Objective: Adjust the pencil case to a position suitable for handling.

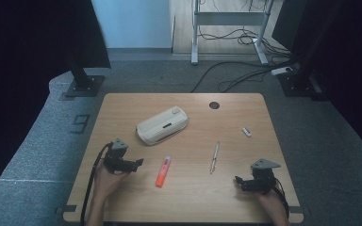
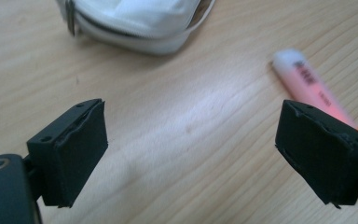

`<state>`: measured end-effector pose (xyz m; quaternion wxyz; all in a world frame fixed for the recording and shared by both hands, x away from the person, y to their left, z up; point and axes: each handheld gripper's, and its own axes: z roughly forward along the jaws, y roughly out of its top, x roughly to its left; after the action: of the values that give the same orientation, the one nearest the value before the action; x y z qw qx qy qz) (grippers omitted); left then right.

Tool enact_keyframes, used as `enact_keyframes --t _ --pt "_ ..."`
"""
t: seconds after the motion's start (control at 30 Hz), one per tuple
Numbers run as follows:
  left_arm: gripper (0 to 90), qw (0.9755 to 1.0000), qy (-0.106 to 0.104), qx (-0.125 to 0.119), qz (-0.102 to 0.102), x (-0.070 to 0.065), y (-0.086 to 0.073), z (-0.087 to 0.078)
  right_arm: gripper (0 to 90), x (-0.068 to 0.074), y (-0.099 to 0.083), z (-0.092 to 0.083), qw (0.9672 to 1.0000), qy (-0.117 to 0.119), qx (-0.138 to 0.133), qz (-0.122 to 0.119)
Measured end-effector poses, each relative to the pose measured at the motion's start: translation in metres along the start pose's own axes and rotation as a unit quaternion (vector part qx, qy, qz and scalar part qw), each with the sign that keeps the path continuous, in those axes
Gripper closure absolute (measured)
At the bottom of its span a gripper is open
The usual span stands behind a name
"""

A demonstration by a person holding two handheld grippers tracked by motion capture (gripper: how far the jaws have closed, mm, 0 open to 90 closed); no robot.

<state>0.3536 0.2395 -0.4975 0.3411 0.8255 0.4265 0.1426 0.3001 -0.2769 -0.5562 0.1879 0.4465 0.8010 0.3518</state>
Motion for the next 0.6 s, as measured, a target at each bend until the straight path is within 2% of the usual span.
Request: enact_keyframes --t 0.17,0.33,0.47,0.6 --pt "10.1 0.9999 -0.01 -0.005 0.009 -0.001 0.015 0.001 7.8 0.0 0.0 0.0 1.0 0.0 0.0 0.0" --pt "11.1 0.9996 -0.025 -0.008 0.009 0.001 0.029 0.006 7.9 0.0 0.0 0.0 1.0 0.0 0.0 0.0" --pt "13.5 0.9997 -0.018 -0.006 0.013 0.001 0.037 0.009 7.9 0.0 0.0 0.0 1.0 0.0 0.0 0.0" --pt "14.0 0.9995 -0.022 -0.009 0.019 0.002 0.049 0.011 7.8 0.0 0.0 0.0 1.0 0.0 0.0 0.0"
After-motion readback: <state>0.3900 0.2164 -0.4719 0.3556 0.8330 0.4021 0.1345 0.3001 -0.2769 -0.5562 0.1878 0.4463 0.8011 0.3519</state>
